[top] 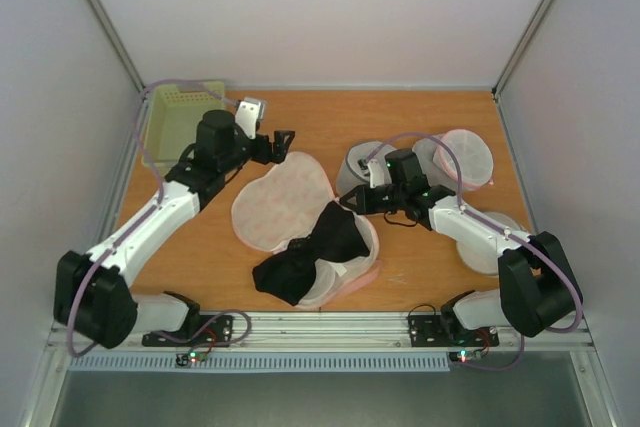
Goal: Unzip the laundry bag and remove the bra
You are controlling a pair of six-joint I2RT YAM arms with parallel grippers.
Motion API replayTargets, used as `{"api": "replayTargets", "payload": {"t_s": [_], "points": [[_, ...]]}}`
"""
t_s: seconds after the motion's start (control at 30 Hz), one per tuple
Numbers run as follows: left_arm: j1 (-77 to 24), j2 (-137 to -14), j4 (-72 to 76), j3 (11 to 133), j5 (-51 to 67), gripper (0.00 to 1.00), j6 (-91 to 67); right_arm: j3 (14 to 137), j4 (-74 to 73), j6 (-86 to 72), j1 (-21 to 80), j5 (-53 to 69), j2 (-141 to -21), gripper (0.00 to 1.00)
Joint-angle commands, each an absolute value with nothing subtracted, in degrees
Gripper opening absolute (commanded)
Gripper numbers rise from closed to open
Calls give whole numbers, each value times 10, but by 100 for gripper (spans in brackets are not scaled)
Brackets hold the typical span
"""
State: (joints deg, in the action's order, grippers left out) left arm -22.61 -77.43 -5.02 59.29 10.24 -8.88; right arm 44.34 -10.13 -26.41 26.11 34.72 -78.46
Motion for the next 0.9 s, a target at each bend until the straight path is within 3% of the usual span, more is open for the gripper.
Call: {"api": "replayTargets", "payload": {"t_s": [0.0,0.3,0.47,0.87], "points": [[-229,-725,-52,583,145,99,-109,440,-61,-276,261,351,-783,1],[-351,-728,-157,567,106,99,-78,448,-67,-273,273,368,-770,1],[-357,-807,-255,650,43,99,-129,474,-121,-245,309,327,-763,1],[-418,-820,-228,616,-33,98,-255,511,-140,-239,357,276,-767,1]]}}
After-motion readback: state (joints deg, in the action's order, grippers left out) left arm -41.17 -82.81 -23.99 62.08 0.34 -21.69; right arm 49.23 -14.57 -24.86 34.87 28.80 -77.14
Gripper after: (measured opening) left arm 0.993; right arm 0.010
